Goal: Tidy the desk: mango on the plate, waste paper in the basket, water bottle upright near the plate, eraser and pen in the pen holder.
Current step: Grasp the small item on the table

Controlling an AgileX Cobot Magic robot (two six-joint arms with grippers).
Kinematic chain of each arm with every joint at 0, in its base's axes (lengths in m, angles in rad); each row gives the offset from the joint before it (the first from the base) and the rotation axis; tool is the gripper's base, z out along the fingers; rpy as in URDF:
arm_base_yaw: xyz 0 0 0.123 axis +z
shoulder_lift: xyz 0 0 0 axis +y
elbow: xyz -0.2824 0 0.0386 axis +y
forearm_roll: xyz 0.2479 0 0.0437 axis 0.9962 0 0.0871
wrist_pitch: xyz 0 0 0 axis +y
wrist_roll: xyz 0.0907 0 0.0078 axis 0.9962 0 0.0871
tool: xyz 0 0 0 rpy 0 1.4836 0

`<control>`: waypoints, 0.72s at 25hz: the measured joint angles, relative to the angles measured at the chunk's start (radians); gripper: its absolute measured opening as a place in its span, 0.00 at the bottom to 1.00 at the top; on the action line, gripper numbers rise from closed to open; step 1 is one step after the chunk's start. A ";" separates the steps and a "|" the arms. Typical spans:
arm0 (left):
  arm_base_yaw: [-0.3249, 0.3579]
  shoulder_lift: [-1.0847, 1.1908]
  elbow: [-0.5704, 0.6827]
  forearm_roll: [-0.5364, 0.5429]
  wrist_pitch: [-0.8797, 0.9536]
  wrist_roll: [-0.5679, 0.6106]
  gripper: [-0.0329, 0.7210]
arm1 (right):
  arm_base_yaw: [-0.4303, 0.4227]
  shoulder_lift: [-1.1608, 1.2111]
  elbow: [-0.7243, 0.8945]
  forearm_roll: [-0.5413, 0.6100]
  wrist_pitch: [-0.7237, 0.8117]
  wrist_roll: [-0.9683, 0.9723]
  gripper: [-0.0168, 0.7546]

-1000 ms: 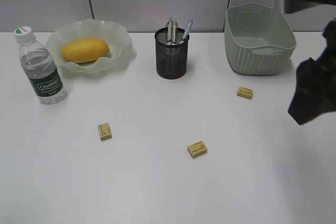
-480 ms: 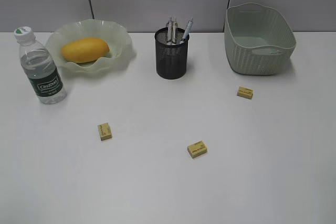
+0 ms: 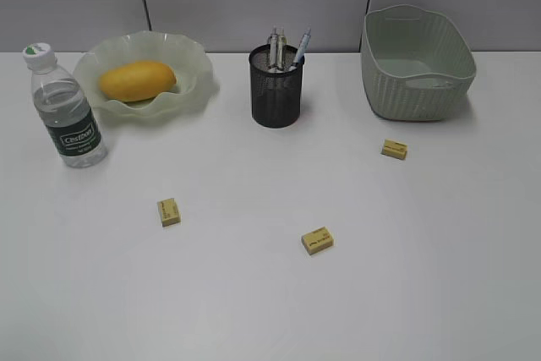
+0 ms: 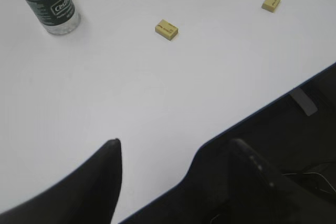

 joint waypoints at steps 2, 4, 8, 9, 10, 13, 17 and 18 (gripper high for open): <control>0.000 0.000 0.000 0.000 0.000 0.000 0.67 | 0.000 -0.035 0.003 -0.041 -0.013 0.042 0.78; 0.000 0.000 0.000 0.000 0.000 0.000 0.67 | 0.000 -0.049 0.012 -0.066 -0.029 0.061 0.78; 0.000 0.000 0.000 0.000 0.000 0.000 0.67 | 0.000 -0.050 0.013 -0.070 -0.033 0.071 0.78; 0.000 0.000 0.000 0.000 0.000 0.000 0.67 | 0.000 -0.050 0.013 -0.070 -0.033 0.072 0.78; 0.000 0.000 0.000 0.000 0.000 0.000 0.67 | 0.000 -0.050 0.013 -0.070 -0.033 0.073 0.78; 0.000 0.000 0.000 0.000 -0.001 0.000 0.67 | 0.000 -0.050 0.013 -0.070 -0.034 0.073 0.78; 0.000 0.009 -0.011 0.013 -0.023 0.000 0.67 | 0.000 -0.050 0.013 -0.070 -0.035 0.073 0.78; 0.000 0.022 -0.018 0.019 -0.037 0.000 0.67 | 0.000 -0.050 0.013 -0.070 -0.035 0.073 0.78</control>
